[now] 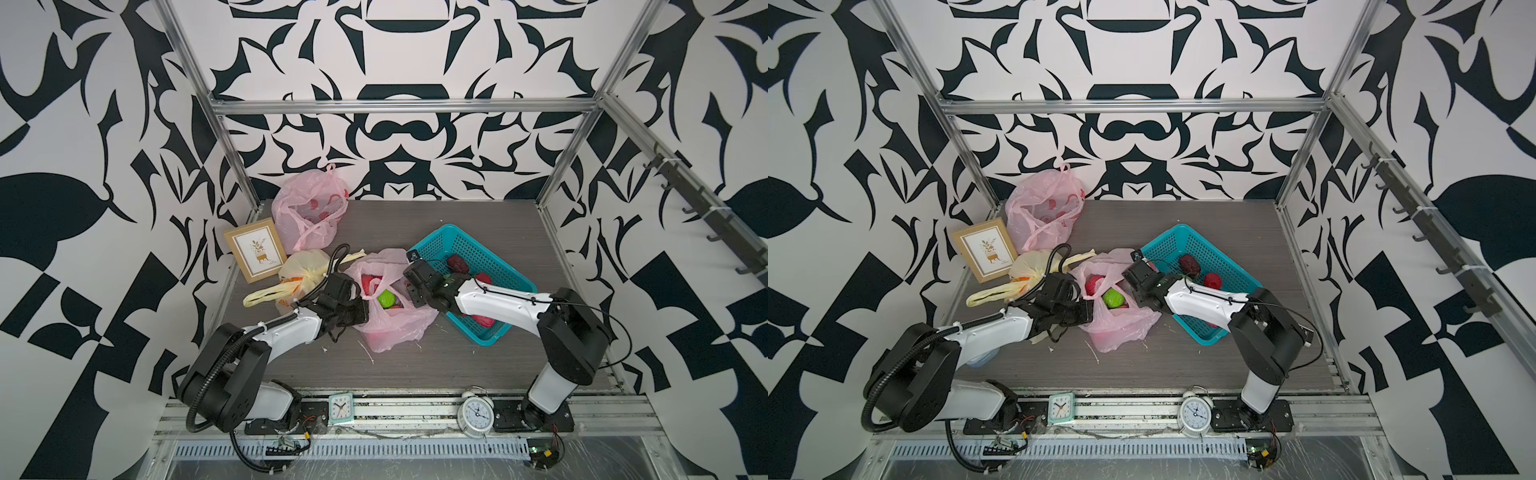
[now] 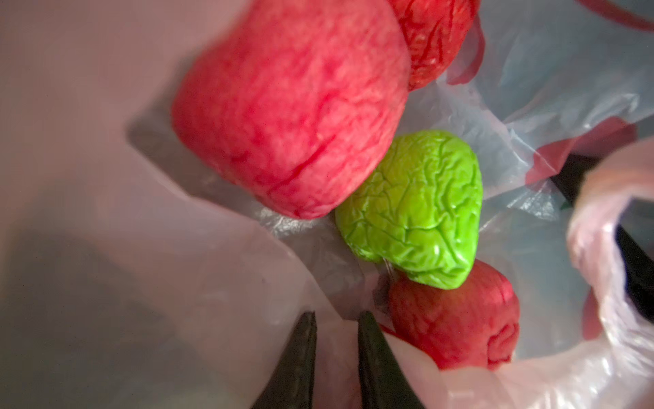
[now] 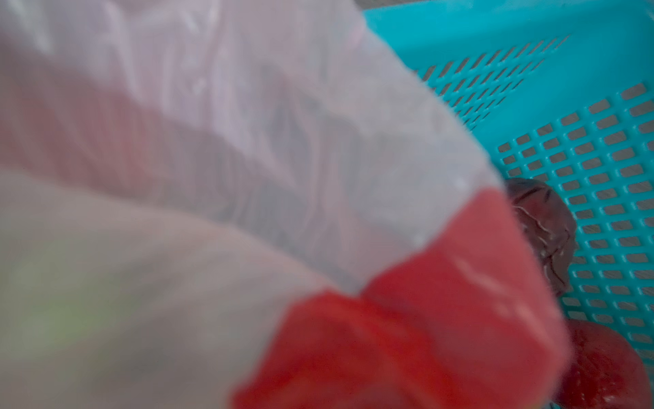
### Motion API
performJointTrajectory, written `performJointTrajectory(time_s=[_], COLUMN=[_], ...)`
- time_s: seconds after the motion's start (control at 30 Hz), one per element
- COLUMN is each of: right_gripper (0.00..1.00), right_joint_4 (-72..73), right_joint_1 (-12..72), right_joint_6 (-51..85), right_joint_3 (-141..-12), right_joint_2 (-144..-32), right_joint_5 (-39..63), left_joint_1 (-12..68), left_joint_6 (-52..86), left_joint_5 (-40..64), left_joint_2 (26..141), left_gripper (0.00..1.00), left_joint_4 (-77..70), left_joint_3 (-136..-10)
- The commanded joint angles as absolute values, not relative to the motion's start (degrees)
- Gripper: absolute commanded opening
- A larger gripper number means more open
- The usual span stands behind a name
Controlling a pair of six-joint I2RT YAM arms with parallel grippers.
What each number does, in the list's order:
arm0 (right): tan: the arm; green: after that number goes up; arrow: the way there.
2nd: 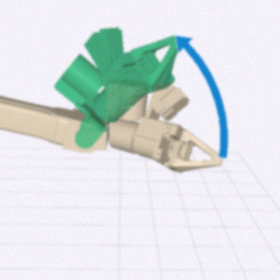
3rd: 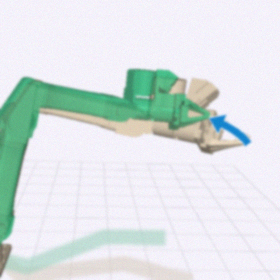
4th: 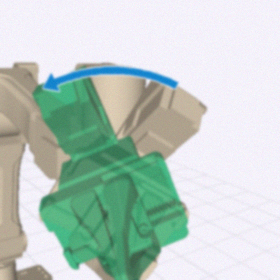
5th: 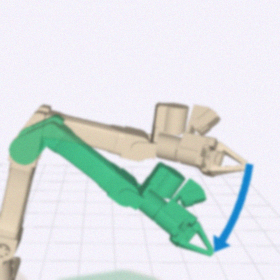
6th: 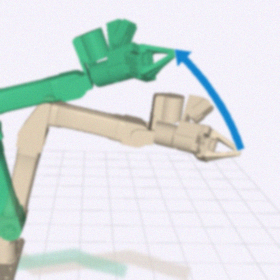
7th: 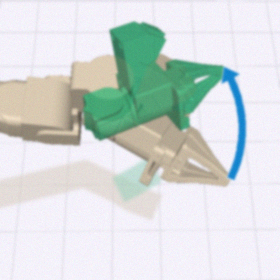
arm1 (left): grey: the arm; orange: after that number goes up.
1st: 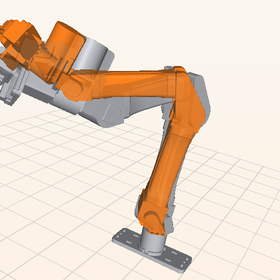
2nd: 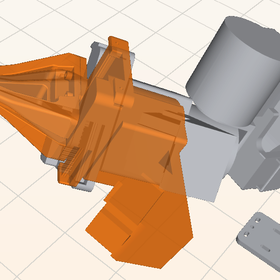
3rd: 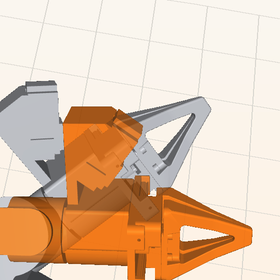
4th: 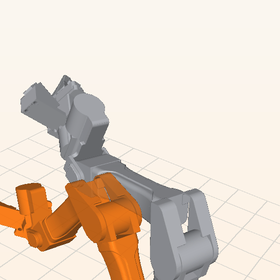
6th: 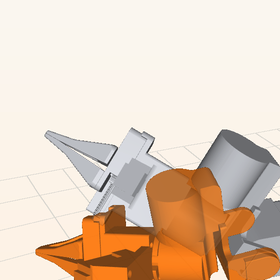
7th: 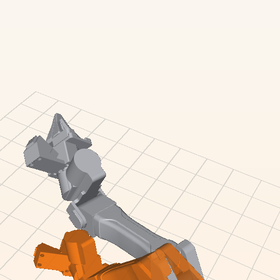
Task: Untie the knot of a plastic bag & take out the apple
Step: Untie the plastic bag at the center of the board.
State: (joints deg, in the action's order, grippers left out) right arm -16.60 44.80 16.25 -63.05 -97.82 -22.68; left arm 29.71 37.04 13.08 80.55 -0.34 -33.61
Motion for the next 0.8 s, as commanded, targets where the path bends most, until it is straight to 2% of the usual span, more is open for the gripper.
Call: performJointTrajectory(time_s=[0.0, 0.27, 0.53, 0.77], right_gripper=[0.5, 0.53, 0.57, 0.54], right_joint_4=[-16.5, -14.8, -15.7, -14.8], right_joint_1=[41.3, 38.4, 39.5, 44.0], right_joint_6=[13.6, 7.8, 7.4, 10.3], right_joint_3=[-65.8, -70.7, -70.1, -68.9], right_joint_2=[-98.4, -100.8, -89.0, -86.1], right_joint_5=[-26.1, -18.8, 10.0, 12.2], left_joint_1=[29.5, 29.5, 29.5, 29.5], left_joint_6=[36.4, 36.0, 35.5, 36.4], left_joint_5=[14.8, 15.5, 17.8, 20.9], left_joint_2=[81.6, 82.1, 80.7, 79.3], left_gripper=[0.26, 0.26, 0.29, 0.29], left_joint_4=[-2.0, -2.6, -1.4, -2.8], left_joint_3=[-35.4, -36.3, -39.1, -41.3])
